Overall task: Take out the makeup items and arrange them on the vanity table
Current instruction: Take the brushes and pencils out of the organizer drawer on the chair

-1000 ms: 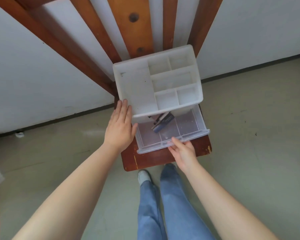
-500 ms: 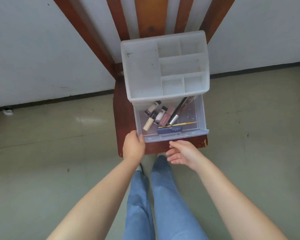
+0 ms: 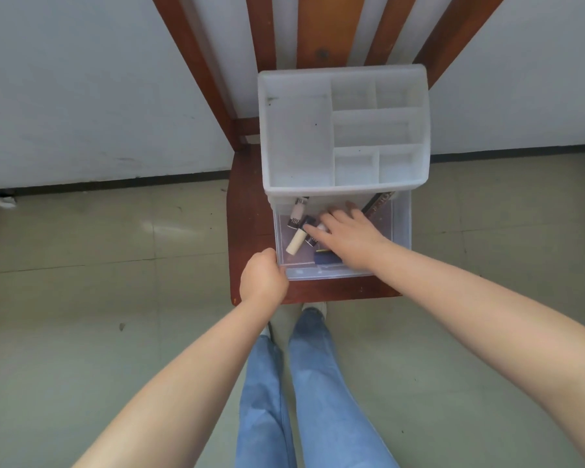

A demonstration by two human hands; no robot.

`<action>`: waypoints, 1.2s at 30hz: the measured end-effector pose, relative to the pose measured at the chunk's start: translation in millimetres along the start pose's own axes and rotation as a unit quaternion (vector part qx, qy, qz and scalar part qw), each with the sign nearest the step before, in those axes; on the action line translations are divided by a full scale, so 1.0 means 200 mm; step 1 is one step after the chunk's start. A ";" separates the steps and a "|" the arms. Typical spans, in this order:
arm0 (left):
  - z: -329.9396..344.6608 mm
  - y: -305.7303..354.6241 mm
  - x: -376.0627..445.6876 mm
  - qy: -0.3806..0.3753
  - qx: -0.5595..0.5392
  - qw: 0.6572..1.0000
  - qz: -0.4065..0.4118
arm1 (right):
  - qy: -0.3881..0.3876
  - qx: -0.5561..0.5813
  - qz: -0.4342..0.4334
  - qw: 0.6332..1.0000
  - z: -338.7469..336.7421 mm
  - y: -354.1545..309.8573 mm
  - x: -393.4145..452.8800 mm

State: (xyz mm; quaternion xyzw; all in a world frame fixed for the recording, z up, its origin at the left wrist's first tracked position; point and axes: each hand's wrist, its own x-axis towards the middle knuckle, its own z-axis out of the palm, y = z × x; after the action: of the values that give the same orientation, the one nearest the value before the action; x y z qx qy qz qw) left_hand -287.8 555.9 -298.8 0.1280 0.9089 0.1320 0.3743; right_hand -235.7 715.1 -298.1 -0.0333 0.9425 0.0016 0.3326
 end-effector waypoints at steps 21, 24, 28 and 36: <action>-0.04 -0.01 0.02 -0.041 -0.029 0.999 0.010 | 0.028 0.014 -0.003 1.000 0.02 -0.05 0.07; -0.04 0.00 0.02 -0.042 -0.024 0.999 0.013 | 0.010 0.020 -0.017 1.000 -0.01 -0.07 0.07; -0.04 0.00 0.02 -0.049 -0.005 0.999 0.023 | -0.036 0.013 -0.015 0.999 -0.02 -0.11 0.05; -0.02 0.03 0.01 -0.016 0.036 0.999 0.021 | -0.011 -0.039 -0.114 0.993 -0.09 -0.02 0.06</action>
State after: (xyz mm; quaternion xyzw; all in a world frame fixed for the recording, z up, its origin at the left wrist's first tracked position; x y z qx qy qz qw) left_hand -291.4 561.9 -295.2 0.1631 0.9041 0.1048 0.3808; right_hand -256.5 710.3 -291.0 -0.1534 0.9282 0.0004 0.3391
